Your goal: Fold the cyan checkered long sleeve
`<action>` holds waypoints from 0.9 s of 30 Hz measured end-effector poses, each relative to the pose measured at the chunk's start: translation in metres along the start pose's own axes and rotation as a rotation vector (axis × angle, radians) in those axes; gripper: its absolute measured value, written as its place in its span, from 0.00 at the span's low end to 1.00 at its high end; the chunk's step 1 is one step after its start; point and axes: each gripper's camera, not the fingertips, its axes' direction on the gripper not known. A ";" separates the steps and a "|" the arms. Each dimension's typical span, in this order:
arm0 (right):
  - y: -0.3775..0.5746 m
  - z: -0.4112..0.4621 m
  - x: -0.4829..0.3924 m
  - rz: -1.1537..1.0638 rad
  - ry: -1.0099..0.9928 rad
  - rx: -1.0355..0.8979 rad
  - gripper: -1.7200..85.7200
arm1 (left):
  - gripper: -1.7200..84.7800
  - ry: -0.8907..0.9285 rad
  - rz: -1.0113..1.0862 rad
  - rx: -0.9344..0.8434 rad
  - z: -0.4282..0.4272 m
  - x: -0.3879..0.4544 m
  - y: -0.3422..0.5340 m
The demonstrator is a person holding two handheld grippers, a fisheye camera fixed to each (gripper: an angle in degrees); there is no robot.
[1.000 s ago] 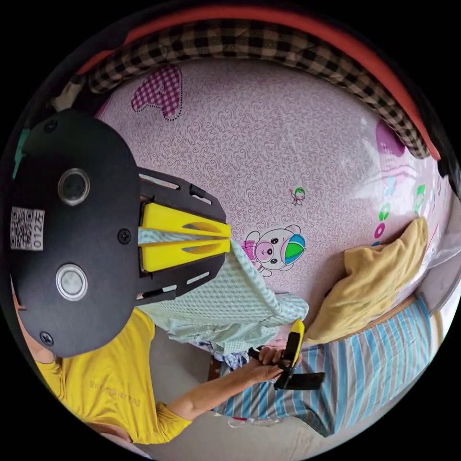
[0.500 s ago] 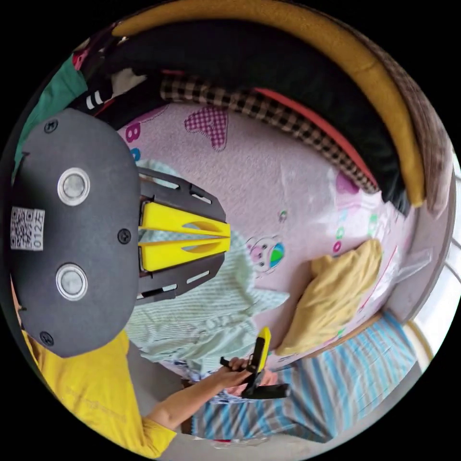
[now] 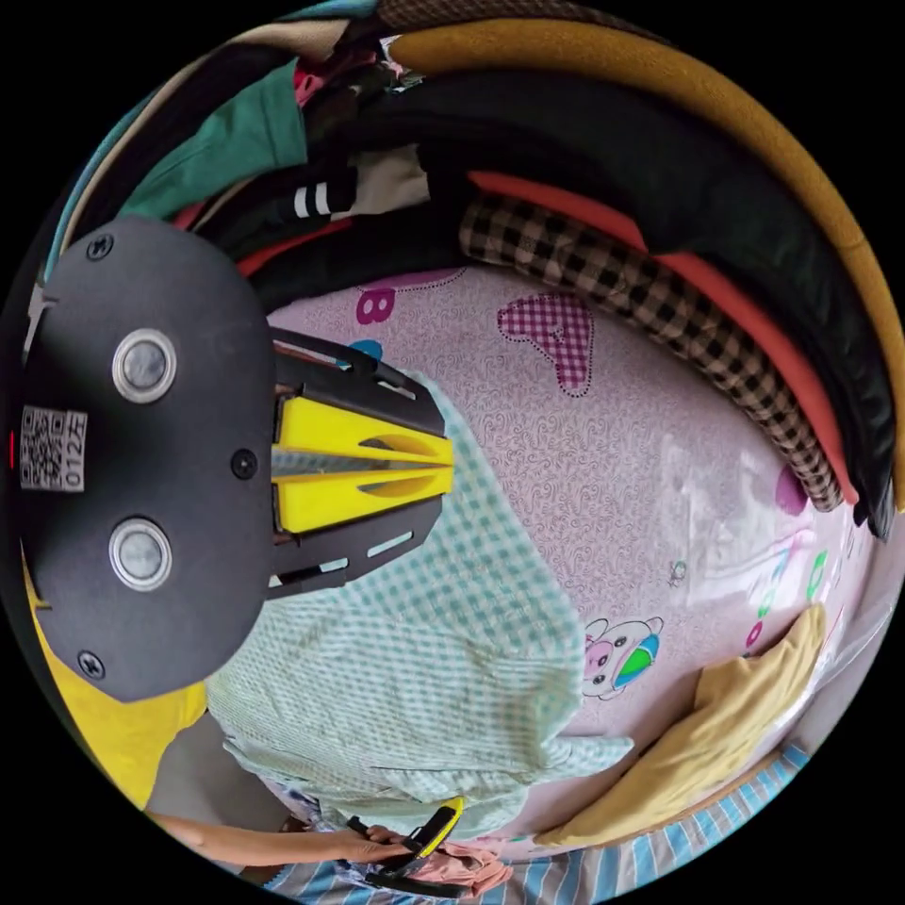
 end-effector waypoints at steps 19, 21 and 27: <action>0.442 -0.258 -0.016 0.255 0.398 0.446 0.03 | 0.03 0.791 0.386 0.160 -0.018 0.152 0.227; 0.487 -0.244 -0.003 0.333 0.344 0.413 0.03 | 0.03 0.840 0.380 0.070 0.005 0.172 0.234; 0.577 -0.208 0.030 0.472 0.287 0.241 0.06 | 0.03 0.891 0.266 -0.087 0.060 0.195 0.230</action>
